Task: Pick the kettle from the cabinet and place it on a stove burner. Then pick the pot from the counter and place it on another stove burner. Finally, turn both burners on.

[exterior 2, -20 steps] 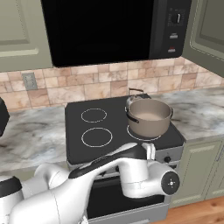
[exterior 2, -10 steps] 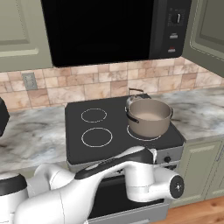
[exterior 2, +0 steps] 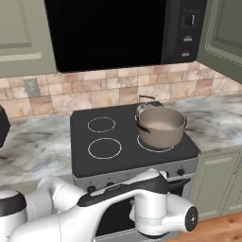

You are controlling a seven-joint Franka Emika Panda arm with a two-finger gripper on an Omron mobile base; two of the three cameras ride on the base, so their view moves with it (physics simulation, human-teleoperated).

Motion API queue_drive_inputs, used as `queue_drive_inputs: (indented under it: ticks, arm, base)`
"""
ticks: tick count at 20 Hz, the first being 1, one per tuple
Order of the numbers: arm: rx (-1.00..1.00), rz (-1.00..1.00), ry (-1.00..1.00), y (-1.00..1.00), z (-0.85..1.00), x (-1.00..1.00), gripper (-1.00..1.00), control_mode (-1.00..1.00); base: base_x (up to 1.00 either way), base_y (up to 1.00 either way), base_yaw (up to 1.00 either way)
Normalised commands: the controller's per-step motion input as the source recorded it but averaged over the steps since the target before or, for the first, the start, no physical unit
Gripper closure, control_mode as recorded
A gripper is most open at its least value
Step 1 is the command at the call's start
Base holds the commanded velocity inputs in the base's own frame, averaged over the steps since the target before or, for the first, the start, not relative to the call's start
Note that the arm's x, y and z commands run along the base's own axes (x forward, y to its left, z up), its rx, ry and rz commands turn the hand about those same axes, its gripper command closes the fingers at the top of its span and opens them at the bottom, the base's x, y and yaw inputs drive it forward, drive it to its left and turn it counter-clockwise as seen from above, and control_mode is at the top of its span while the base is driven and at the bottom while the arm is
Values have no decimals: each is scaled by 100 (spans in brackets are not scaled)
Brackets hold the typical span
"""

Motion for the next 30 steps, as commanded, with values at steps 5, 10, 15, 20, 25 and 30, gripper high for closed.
queue_drive_inputs:
  ticks: [5, 10, 15, 20, 25, 30]
  arm:
    - [0, -1, 3, 68, -4, -1, -100, -100]
    - [1, 0, 5, 50, -11, -12, -100, -100]
    - [6, 1, 11, 17, -14, -9, -100, -100]
    - [11, -5, 12, 25, -11, 0, -100, -100]
    - [7, -12, 7, 2, -3, 9, -100, -100]
    - [6, -13, 1, 0, -1, 11, -100, -100]
  base:
    - [0, 0, 0]
    - [0, 0, 0]
    - [0, 0, 0]
    - [0, 0, 0]
    - [0, 0, 0]
    - [0, 0, 0]
